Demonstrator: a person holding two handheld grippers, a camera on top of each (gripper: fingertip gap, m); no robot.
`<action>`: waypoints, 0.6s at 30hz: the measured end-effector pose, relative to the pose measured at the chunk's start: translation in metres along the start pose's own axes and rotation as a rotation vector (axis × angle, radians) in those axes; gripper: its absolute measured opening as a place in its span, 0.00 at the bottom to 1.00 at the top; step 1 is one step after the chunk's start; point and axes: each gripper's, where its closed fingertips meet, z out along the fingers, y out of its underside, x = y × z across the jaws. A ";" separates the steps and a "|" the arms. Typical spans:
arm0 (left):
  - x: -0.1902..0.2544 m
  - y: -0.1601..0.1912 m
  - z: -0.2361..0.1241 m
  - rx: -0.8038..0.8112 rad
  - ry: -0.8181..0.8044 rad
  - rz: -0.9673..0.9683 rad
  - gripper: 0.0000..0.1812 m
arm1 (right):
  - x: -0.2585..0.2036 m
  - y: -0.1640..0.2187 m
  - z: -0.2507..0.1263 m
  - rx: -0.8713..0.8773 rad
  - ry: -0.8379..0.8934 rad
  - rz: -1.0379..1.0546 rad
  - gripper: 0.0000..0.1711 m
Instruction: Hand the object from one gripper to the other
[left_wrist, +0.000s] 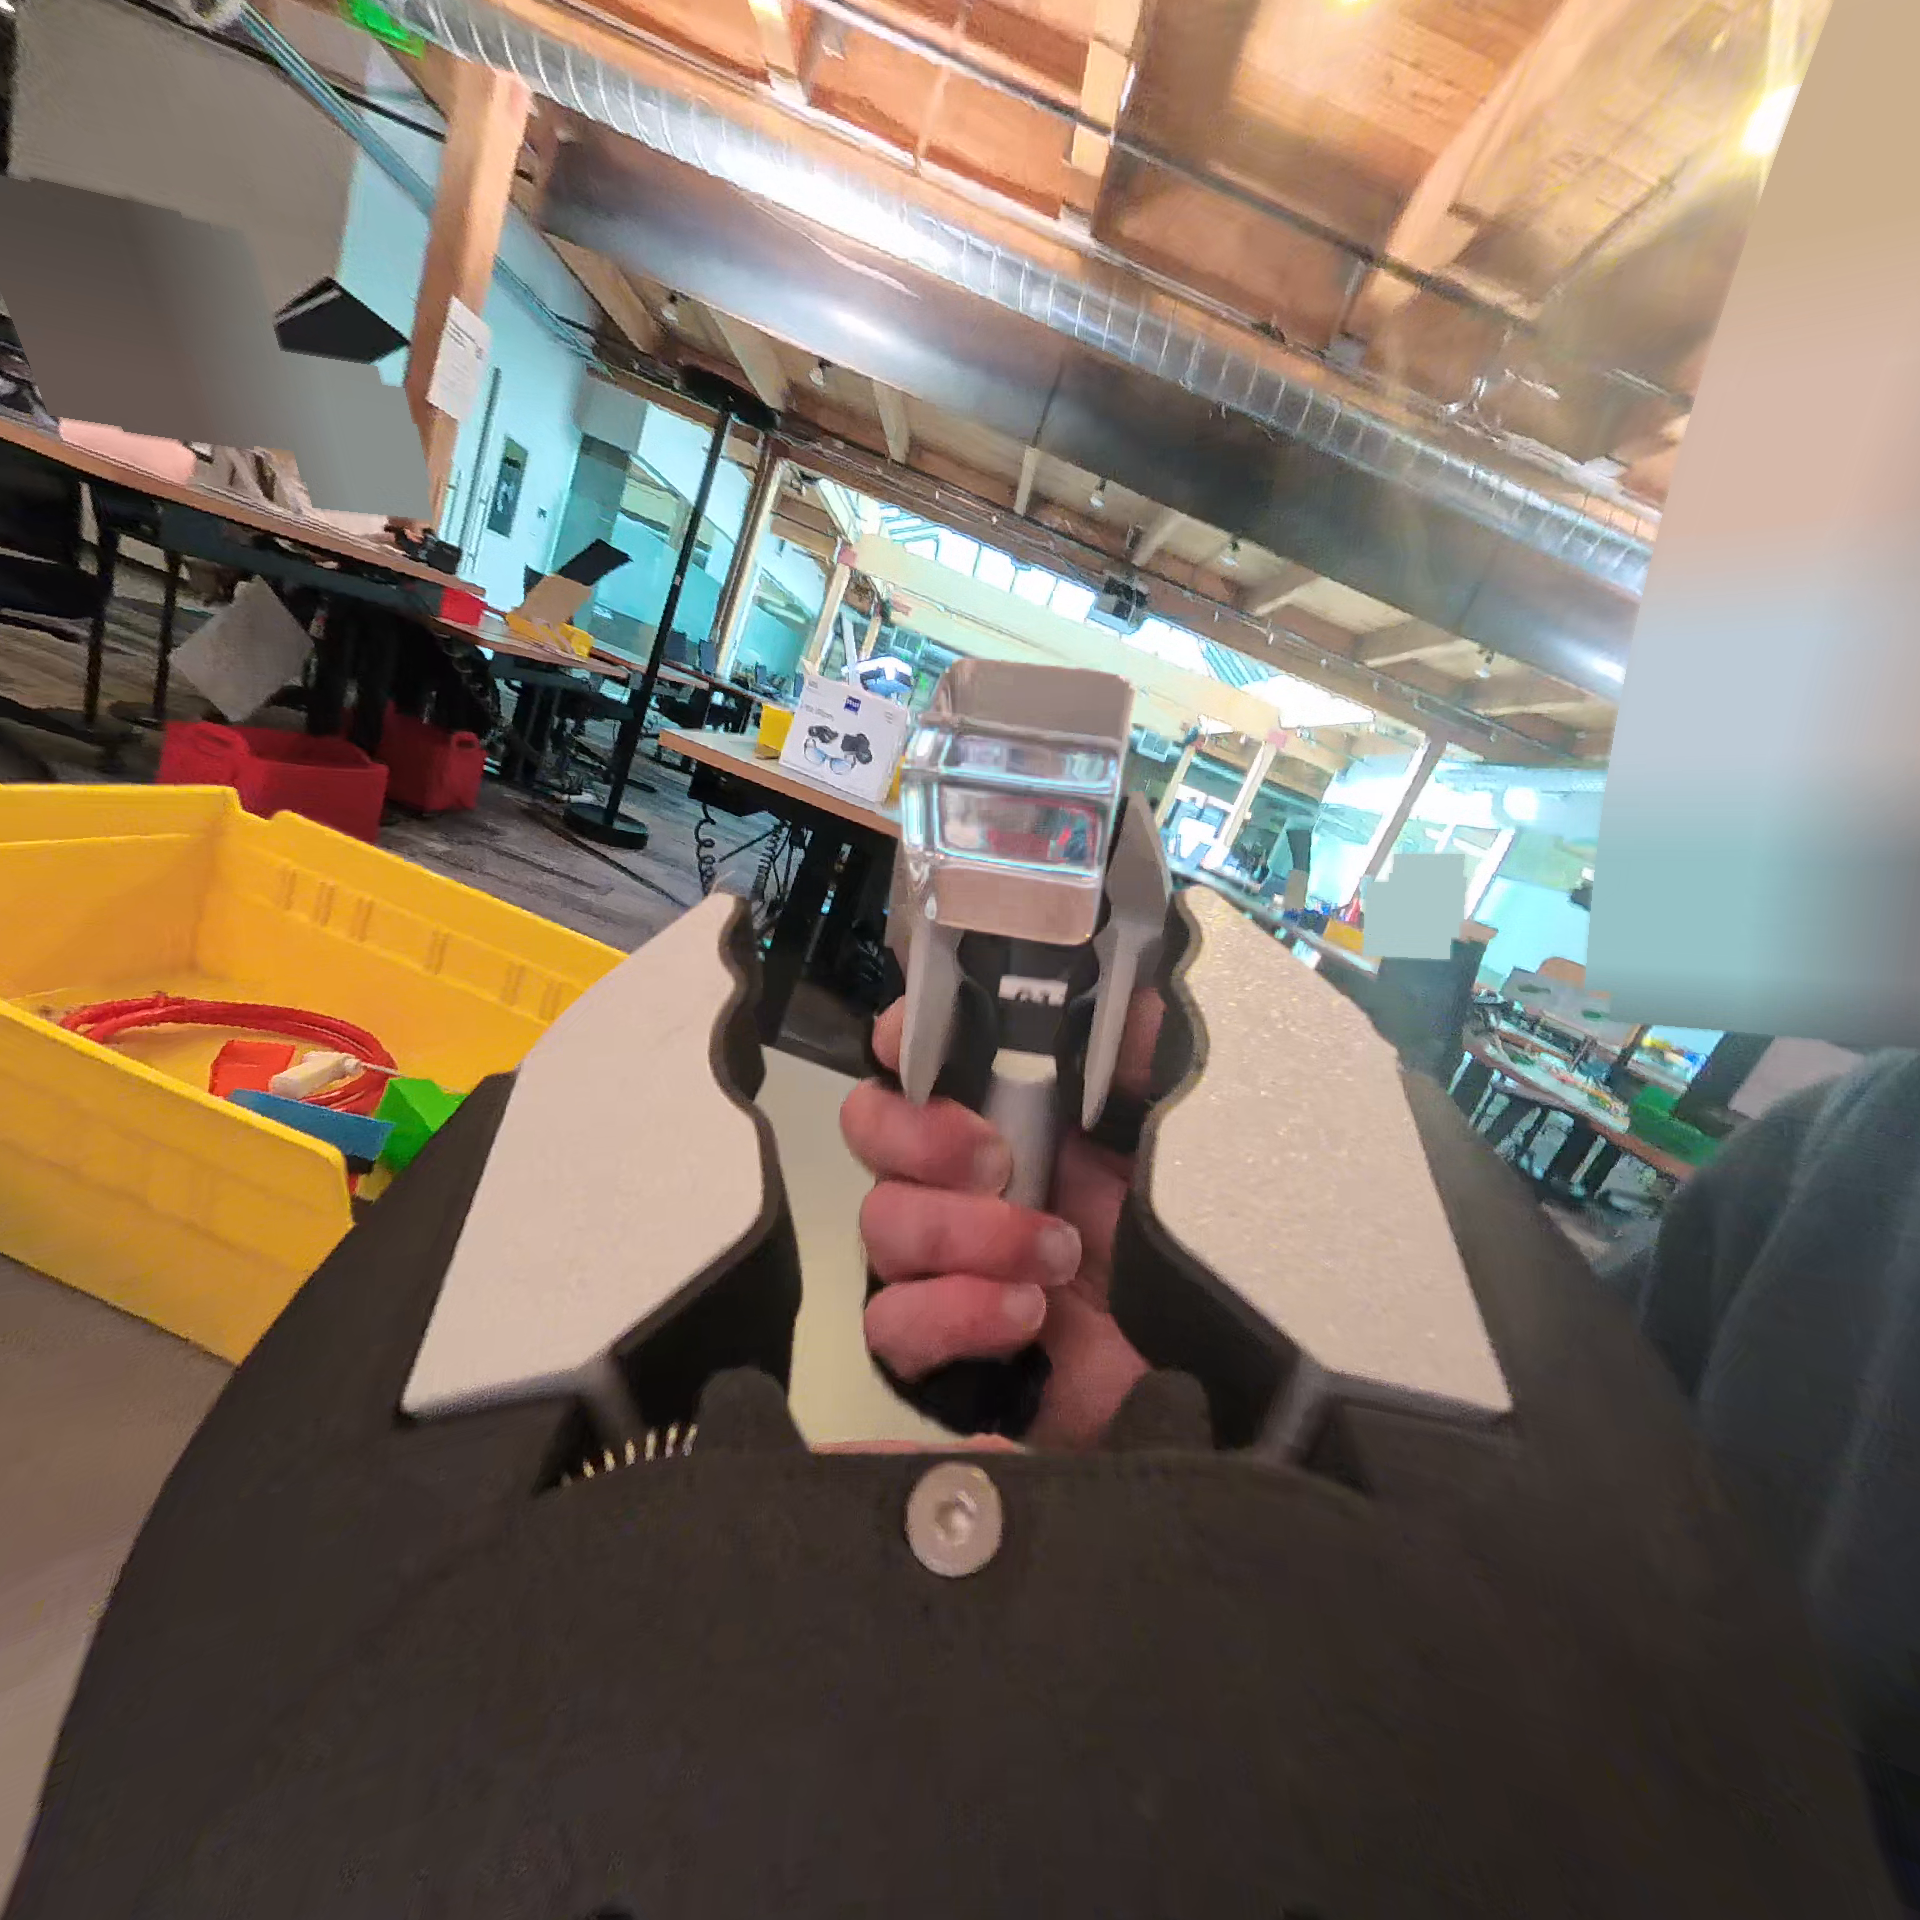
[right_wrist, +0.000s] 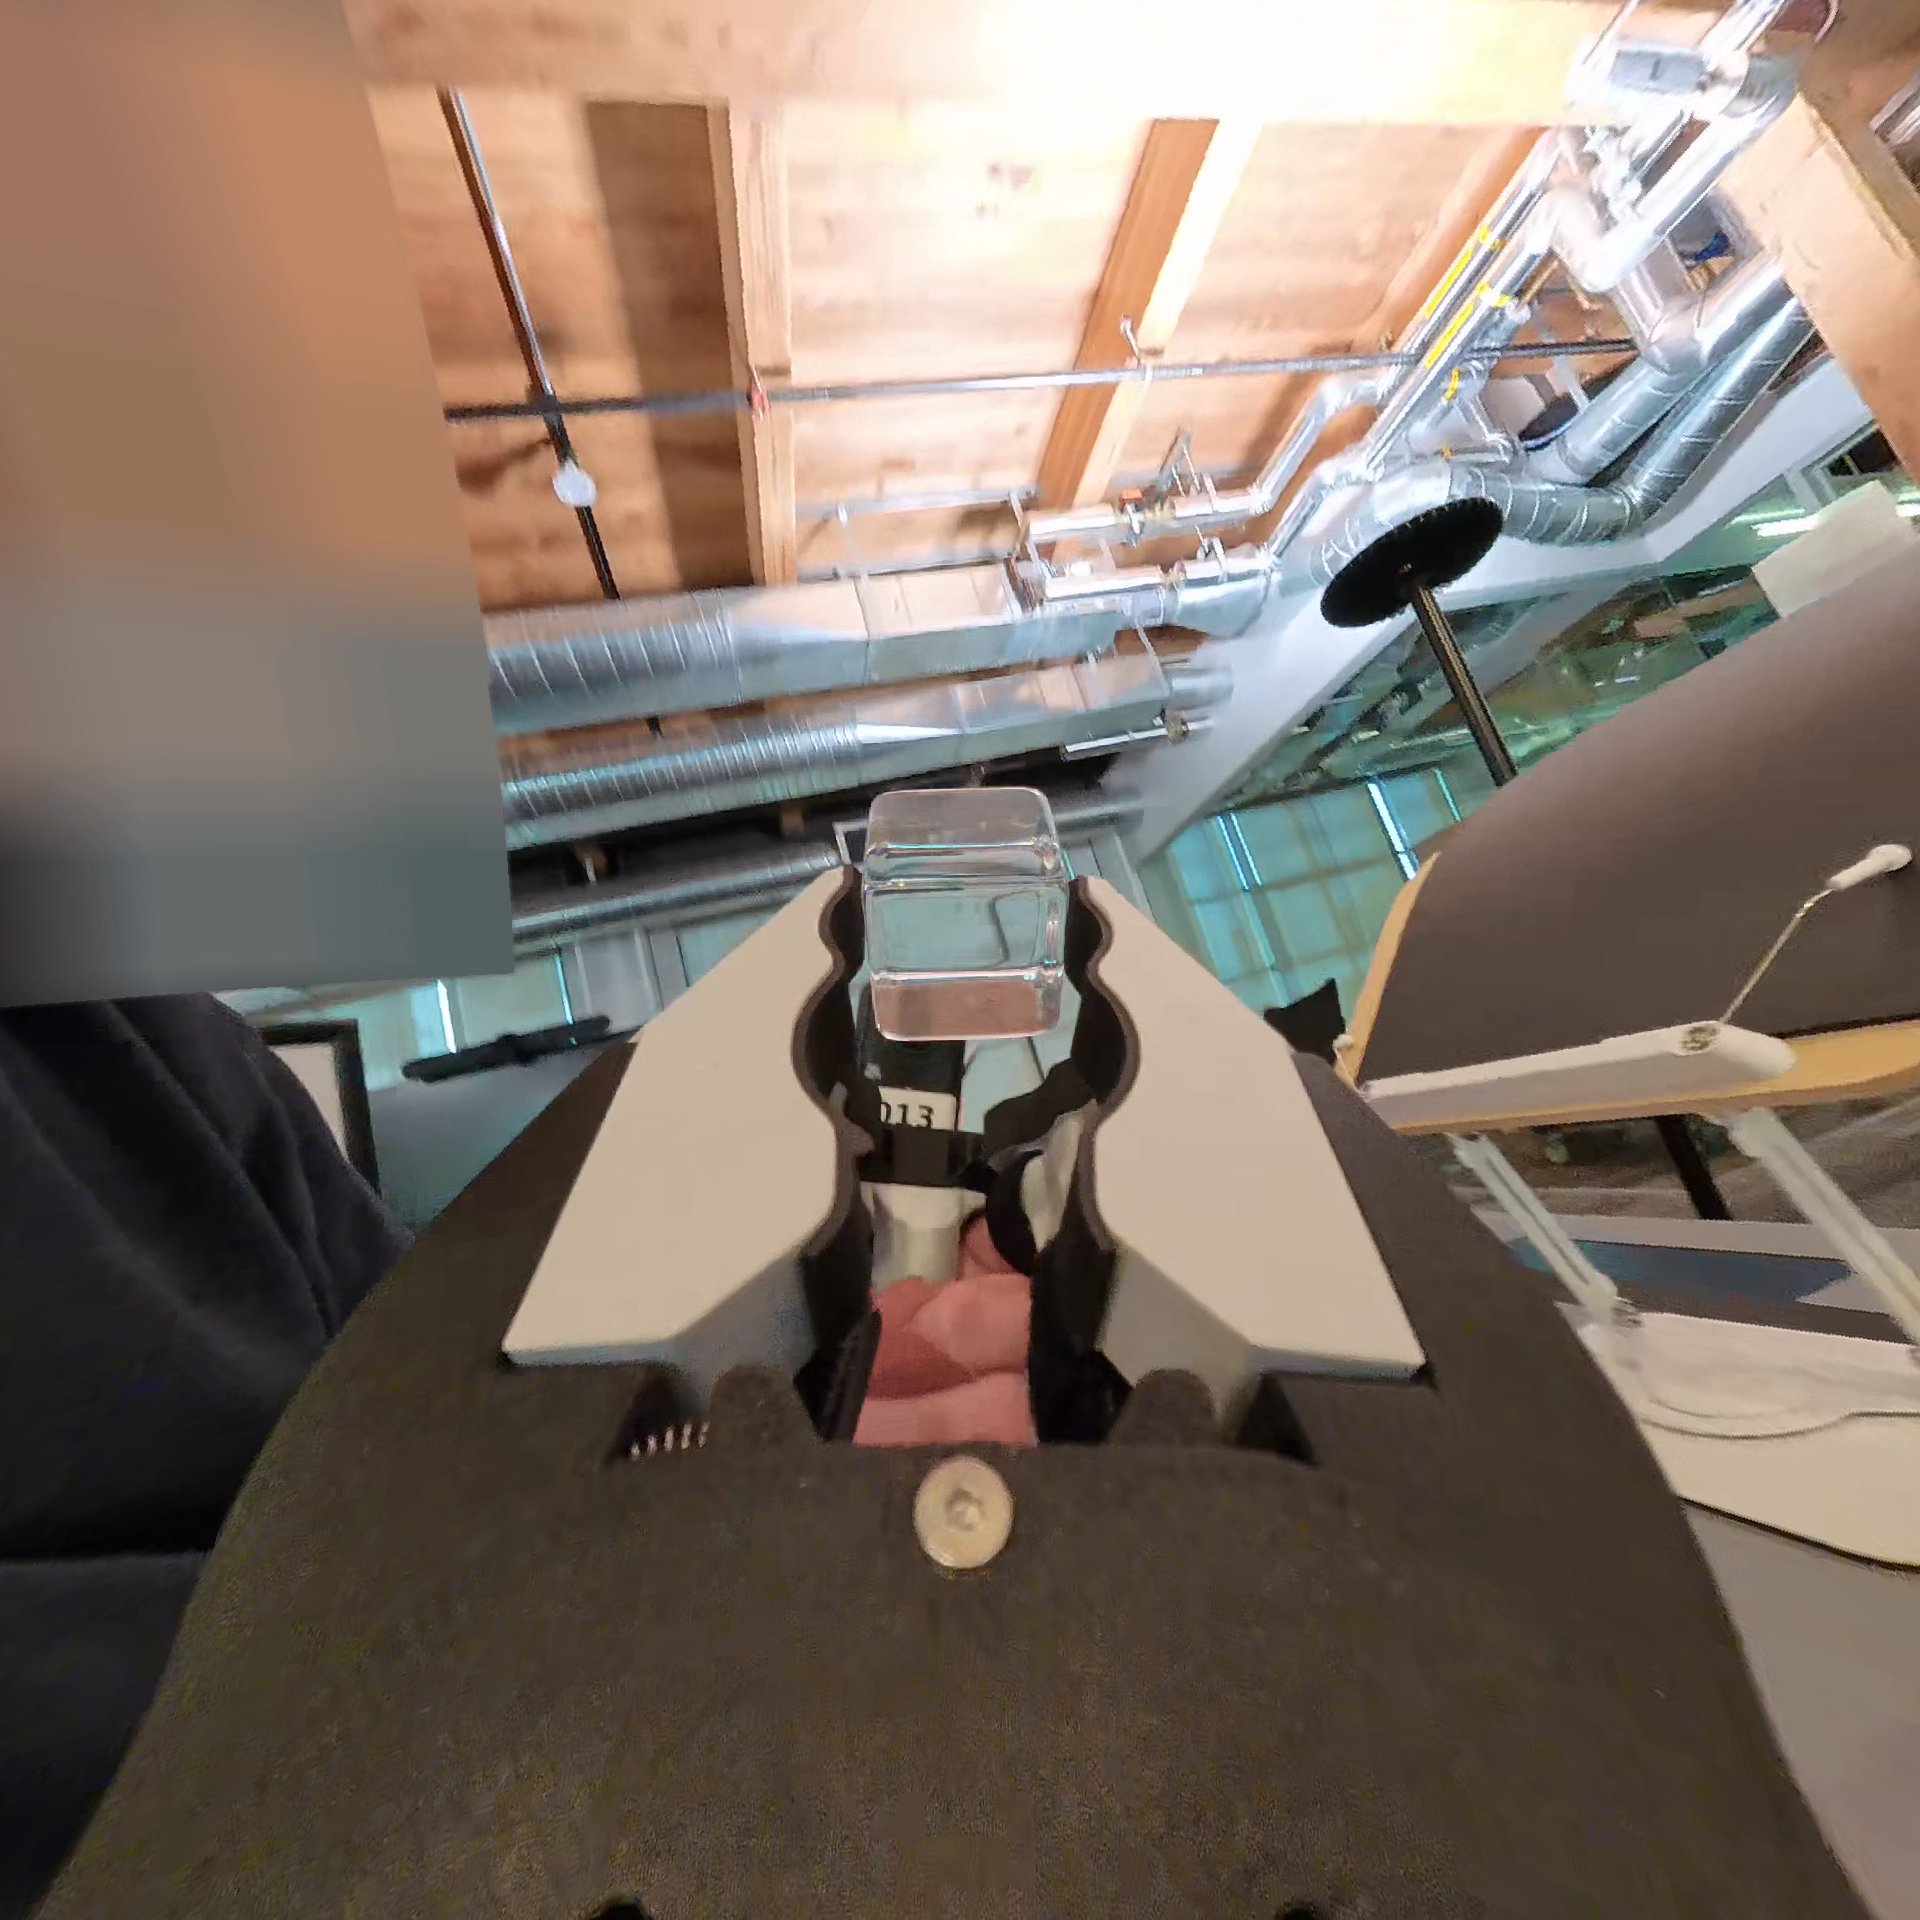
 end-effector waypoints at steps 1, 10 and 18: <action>0.001 0.001 0.003 0.011 0.004 -0.016 0.40 | 0.000 0.002 0.000 0.016 0.002 0.016 0.21; 0.009 -0.001 0.012 0.038 0.013 0.010 0.23 | 0.000 0.011 -0.003 0.100 -0.003 0.102 0.22; 0.001 0.000 0.002 -0.150 -0.018 0.127 0.22 | 0.001 0.009 -0.010 -0.101 0.057 -0.136 0.28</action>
